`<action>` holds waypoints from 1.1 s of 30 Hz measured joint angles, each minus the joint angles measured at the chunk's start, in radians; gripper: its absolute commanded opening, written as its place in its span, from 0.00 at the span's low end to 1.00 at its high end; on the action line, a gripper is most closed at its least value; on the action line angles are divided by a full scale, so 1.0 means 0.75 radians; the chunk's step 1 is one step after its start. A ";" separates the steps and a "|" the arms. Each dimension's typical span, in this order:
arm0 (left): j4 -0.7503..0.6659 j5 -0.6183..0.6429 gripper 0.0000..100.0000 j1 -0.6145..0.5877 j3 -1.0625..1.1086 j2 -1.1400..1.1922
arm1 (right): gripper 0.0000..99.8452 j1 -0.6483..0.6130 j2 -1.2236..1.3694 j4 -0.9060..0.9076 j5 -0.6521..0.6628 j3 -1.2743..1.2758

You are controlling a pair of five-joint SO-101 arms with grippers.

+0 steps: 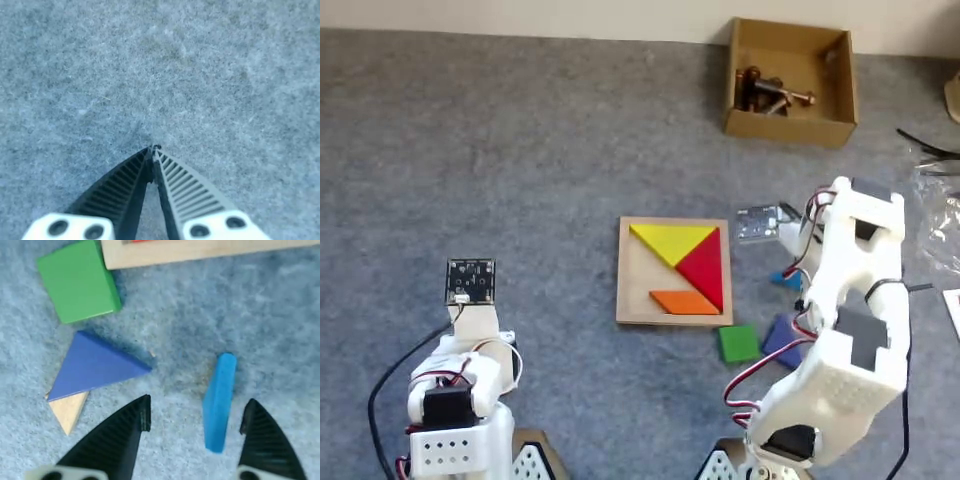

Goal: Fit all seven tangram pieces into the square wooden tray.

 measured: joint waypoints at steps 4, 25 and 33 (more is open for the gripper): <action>0.000 0.000 0.00 0.000 0.000 0.000 | 0.23 -0.004 0.006 0.000 0.000 0.000; 0.000 0.000 0.00 0.000 0.000 0.000 | 0.01 -0.004 0.006 0.000 -0.084 0.000; 0.000 0.000 0.00 0.000 0.000 0.000 | 0.01 -0.004 0.006 0.000 -0.084 0.000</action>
